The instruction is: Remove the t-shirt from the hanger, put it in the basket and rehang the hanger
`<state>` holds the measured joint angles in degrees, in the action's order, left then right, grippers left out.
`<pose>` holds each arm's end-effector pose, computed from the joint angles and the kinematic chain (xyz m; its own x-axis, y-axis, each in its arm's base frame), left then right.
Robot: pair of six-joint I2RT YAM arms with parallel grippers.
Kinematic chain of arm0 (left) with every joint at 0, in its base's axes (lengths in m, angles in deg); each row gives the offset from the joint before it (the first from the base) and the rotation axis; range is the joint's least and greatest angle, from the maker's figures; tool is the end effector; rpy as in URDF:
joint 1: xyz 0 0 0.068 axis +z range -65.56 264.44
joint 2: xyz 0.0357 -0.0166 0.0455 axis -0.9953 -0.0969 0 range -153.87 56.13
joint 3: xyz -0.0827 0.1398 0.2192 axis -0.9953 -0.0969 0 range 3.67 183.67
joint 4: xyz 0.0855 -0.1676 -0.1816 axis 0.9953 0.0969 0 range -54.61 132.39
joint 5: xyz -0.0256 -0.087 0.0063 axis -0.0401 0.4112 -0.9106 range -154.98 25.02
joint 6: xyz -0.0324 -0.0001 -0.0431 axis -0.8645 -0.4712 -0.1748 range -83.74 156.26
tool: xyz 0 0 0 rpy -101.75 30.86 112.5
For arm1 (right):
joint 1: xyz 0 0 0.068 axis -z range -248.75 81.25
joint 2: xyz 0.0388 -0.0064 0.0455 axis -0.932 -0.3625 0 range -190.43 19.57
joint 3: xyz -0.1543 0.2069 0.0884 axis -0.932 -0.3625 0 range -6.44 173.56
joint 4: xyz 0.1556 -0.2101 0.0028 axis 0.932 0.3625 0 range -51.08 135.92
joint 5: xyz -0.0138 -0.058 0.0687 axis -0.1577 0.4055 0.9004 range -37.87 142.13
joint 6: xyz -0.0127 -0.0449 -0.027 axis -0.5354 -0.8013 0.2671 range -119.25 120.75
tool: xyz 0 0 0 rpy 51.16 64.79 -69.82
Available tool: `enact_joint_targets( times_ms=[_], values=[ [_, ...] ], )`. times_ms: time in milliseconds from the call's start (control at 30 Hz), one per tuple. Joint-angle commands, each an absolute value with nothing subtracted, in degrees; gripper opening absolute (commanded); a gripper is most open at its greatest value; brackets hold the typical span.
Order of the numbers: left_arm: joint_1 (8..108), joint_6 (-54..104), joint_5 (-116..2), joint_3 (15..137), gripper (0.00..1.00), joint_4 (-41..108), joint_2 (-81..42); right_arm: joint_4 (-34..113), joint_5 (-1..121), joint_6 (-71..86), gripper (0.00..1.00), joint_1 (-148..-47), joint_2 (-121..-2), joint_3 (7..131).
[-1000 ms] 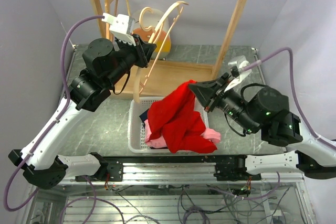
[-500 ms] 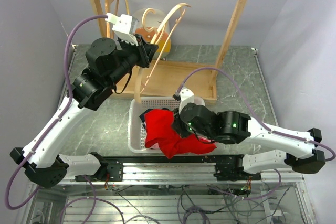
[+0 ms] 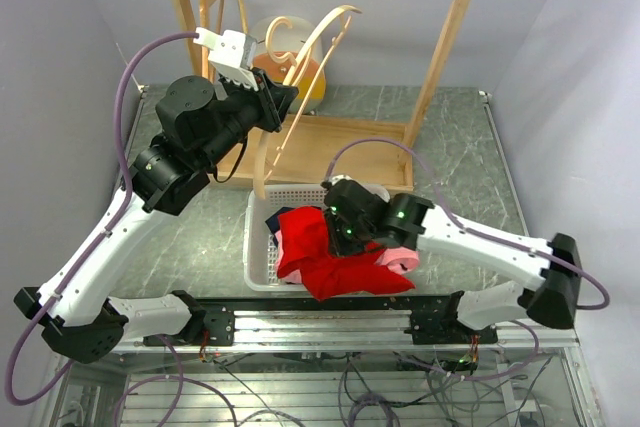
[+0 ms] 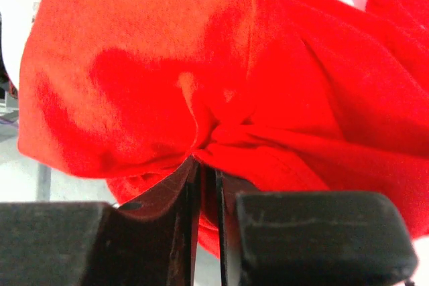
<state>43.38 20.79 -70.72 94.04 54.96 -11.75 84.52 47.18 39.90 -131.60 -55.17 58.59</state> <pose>0.1783 -0.1505 0.5128 -0.1172 -0.2498 -0.9612 0.5675 0.7774 -0.2712 0.1234 0.2339 0.2960 -0.8365 -0.2527 -0.4862 -0.4332 0.8484 0.3044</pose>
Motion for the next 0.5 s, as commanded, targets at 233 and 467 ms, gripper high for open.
enact_joint_targets(
  times_ms=[233, 467],
  values=[
    [43.49, 20.44, -70.34, 93.33, 0.07, 51.77, -9.86, 78.73, 61.04, 36.33, 0.16, -125.61, -67.63, 56.49],
    [43.53, 21.52, -71.21, 94.04, 0.07, 52.01, -10.25, 77.16, 68.64, 35.16, 0.18, -122.48, -72.2, 48.7]
  ],
)
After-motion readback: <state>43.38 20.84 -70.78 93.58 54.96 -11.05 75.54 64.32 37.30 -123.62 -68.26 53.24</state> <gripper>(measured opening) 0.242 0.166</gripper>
